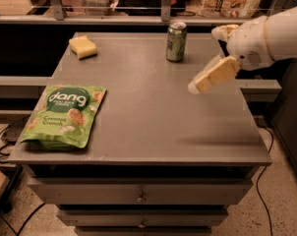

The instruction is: Knock green can over

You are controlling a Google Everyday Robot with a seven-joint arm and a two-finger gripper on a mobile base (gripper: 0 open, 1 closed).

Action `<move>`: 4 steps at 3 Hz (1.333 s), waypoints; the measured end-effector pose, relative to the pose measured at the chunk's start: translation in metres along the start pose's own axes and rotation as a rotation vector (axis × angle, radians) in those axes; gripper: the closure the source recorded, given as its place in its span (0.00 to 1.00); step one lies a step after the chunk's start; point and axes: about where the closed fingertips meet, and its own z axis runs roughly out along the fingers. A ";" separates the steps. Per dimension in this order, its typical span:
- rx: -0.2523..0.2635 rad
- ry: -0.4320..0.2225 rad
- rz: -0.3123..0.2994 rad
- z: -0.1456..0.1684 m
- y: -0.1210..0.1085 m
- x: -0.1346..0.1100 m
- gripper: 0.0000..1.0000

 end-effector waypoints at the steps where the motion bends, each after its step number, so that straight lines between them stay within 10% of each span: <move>1: 0.024 -0.147 0.064 0.028 -0.022 -0.015 0.00; 4: 0.151 -0.433 0.317 0.105 -0.092 -0.007 0.00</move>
Offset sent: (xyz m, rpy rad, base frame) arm 0.1034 0.0319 -0.0157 0.4829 -0.0480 -0.1460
